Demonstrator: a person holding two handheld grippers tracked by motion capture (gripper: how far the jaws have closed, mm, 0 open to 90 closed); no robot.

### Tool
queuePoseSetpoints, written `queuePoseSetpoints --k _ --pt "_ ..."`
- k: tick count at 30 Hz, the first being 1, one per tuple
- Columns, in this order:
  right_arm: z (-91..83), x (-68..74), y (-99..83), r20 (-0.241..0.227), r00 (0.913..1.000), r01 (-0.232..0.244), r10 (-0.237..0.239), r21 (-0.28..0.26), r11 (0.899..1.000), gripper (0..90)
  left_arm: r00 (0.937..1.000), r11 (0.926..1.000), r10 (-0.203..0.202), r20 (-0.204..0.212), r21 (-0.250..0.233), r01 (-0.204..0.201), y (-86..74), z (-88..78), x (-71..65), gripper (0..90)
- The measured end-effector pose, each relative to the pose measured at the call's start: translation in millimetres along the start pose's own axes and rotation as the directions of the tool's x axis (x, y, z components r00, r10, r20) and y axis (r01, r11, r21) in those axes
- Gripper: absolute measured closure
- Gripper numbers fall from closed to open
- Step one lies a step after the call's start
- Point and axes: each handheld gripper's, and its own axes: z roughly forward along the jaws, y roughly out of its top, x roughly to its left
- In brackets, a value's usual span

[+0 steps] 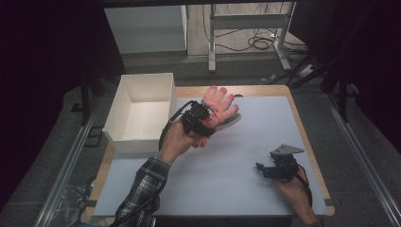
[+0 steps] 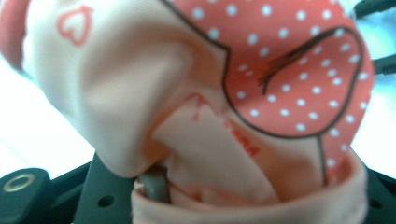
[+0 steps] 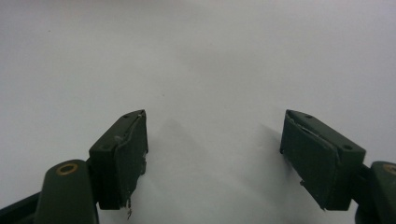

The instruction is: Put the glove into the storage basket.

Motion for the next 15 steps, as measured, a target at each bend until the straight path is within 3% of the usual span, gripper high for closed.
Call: queuePoseSetpoints --k 9,15 --pt "-0.1 0.1 0.0 0.0 1.0 0.0 0.0 0.0 1.0 23.5 0.998 0.9982 -0.059 -0.023 -0.009 0.059 10.5 -17.1 21.8 48.2" --pt "0.0 0.1 -0.1 0.0 1.0 0.0 0.0 0.0 1.0 23.5 0.9934 0.9954 -0.096 -0.063 -0.013 0.095 15.6 -32.0 43.1 48.1"
